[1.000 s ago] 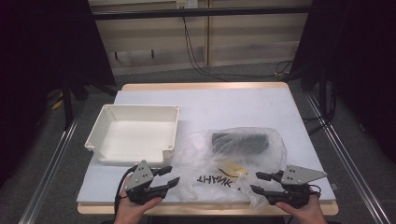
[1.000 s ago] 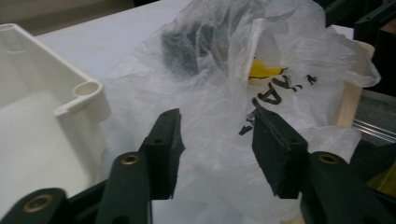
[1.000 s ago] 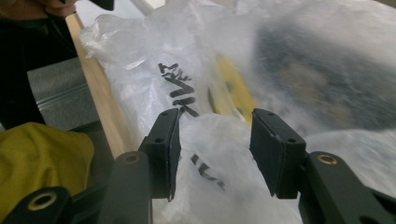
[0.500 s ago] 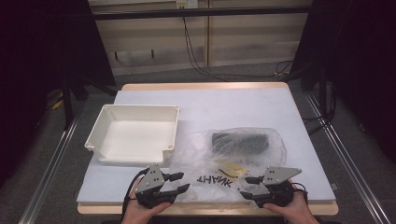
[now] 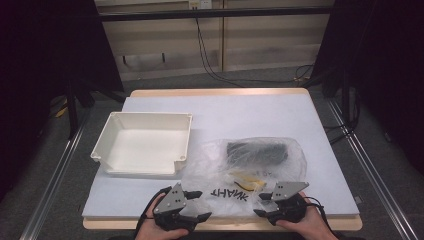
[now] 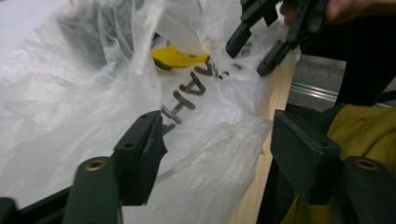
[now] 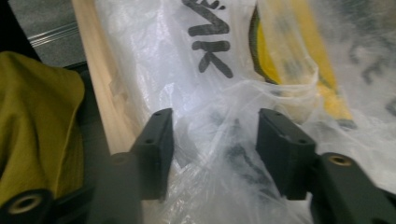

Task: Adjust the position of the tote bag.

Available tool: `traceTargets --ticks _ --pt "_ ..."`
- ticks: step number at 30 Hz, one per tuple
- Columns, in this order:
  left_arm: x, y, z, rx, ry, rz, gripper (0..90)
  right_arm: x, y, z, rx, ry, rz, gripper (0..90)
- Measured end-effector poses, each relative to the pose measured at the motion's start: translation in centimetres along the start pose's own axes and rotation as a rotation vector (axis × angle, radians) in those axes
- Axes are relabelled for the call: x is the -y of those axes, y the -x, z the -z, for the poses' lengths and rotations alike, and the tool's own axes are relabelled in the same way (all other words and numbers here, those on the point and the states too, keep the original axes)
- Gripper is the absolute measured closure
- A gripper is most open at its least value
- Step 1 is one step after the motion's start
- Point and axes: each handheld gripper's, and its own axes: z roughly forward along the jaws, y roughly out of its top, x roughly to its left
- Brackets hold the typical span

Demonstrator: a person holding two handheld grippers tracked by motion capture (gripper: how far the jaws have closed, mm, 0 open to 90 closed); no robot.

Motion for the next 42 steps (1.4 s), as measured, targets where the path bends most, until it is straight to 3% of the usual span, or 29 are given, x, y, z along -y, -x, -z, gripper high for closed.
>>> traceTargets --ticks 1,2,3,5,7,11,16,19,22,25,32,41,42 --pt "0.0 0.0 0.0 0.000 0.000 0.000 32.7 0.0 0.0 0.0 0.000 0.000 0.000 50.0" --pt "0.2 -0.1 -0.4 -0.005 -0.029 -0.004 30.5 0.0 0.2 0.0 0.010 0.006 -0.013 57.5" --pt "0.2 -0.1 -0.4 -0.005 -0.029 -0.004 30.4 0.0 0.2 0.0 0.010 0.006 -0.013 57.5" --pt "0.4 -0.4 -0.7 -0.027 -0.059 -0.010 31.0 0.1 0.4 0.2 0.020 0.010 -0.030 68.5" --pt "0.7 -0.8 -0.9 -0.041 -0.081 -0.003 33.9 0.1 0.5 0.2 0.019 0.014 -0.037 73.2" --pt "0.7 -1.3 -1.0 -0.053 -0.093 0.014 52.8 0.1 0.6 0.5 -0.003 0.022 -0.039 76.5" --pt "0.7 -1.7 -0.2 -0.026 -0.038 0.054 67.2 0.2 0.9 1.6 0.005 0.067 -0.057 81.2" --pt "0.6 -1.8 0.1 -0.026 -0.024 0.056 75.1 0.2 1.1 2.0 0.008 0.075 -0.064 83.8" --pt "0.4 -2.1 1.0 -0.021 0.024 0.093 79.5 0.4 1.5 3.0 0.028 0.098 -0.079 86.7" --pt "0.3 -2.2 1.5 -0.034 0.032 0.087 80.7 0.4 1.7 3.6 0.043 0.107 -0.083 87.4" --pt "0.0 -2.5 3.3 -0.074 0.085 0.119 82.1 1.0 3.2 6.9 0.129 0.161 -0.121 89.0" --pt "-0.3 -2.8 4.4 -0.101 0.096 0.140 83.2 1.7 5.0 10.0 0.242 0.187 -0.151 89.3" --pt "-0.3 -2.9 4.7 -0.110 0.098 0.141 83.2 1.9 5.6 10.8 0.280 0.189 -0.159 89.5"
